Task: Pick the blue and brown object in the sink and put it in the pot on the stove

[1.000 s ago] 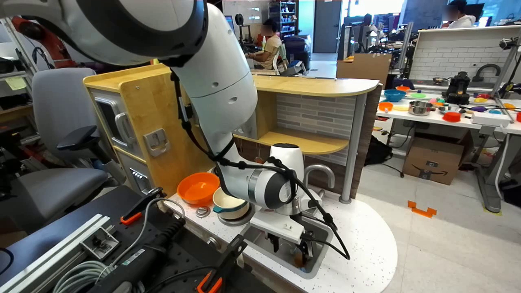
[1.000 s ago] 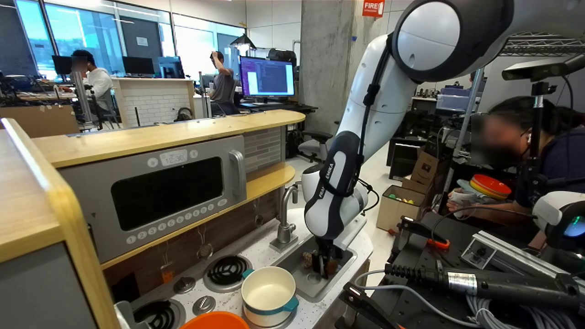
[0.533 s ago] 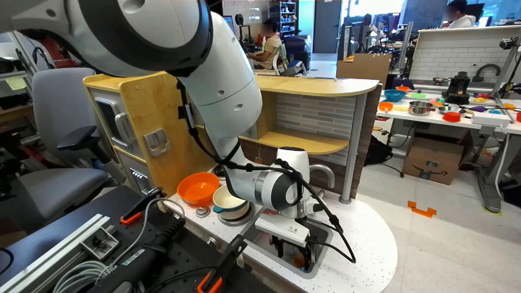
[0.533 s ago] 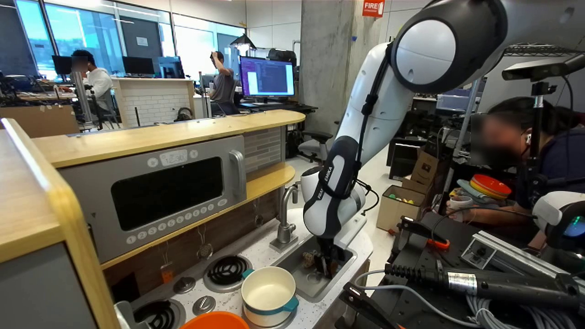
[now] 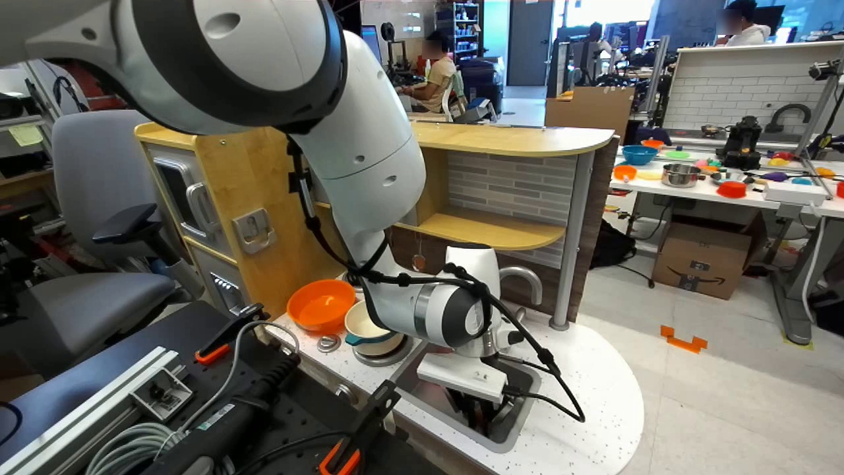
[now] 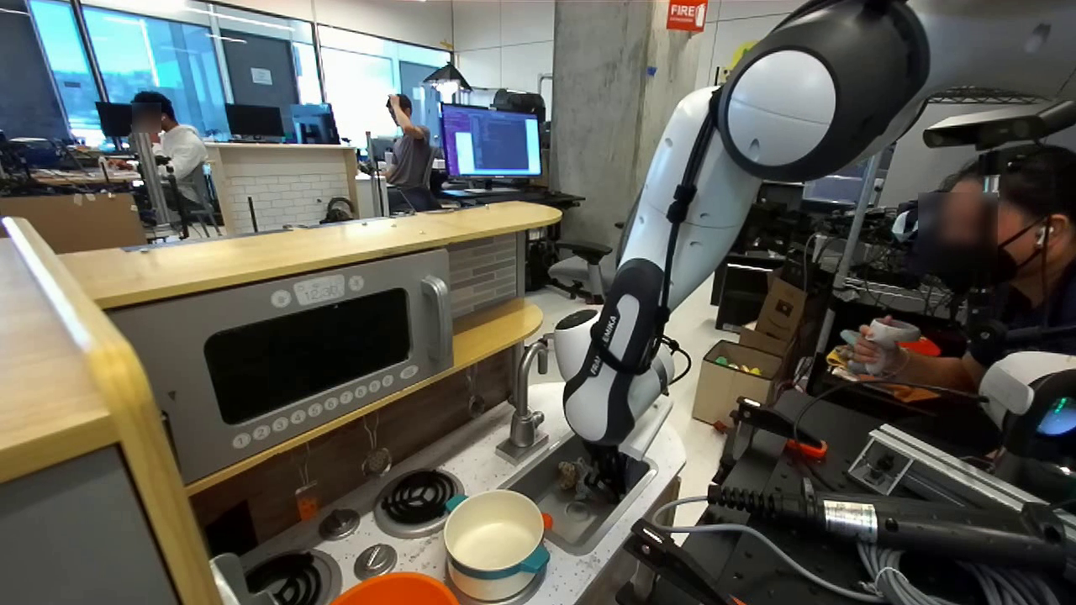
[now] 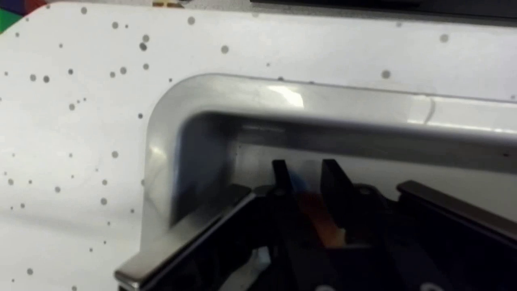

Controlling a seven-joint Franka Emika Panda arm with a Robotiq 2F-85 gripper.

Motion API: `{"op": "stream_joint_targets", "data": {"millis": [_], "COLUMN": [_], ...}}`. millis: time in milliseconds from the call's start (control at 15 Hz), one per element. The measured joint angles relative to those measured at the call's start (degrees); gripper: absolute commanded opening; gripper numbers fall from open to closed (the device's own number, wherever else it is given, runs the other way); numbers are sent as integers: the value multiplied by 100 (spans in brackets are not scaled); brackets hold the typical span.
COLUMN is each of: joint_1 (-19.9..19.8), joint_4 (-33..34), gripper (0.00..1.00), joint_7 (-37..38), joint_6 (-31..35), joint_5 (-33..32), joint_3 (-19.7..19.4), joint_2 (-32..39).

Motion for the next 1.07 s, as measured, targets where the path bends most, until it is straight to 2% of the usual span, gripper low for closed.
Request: {"op": "stream_joint_targets", "data": {"millis": [200,467,1067], "joint_1": [-1,-20,-347], "joint_4": [-578,-1679,-4388], "gripper": [0,0,0], "joint_7": [-242,-523,-792], "joint_6": [668,1430,2308], "joint_5": [-103,-175,-176], "joint_3": [44,144,592], "joint_2": [-380,-1145,-3150]}}
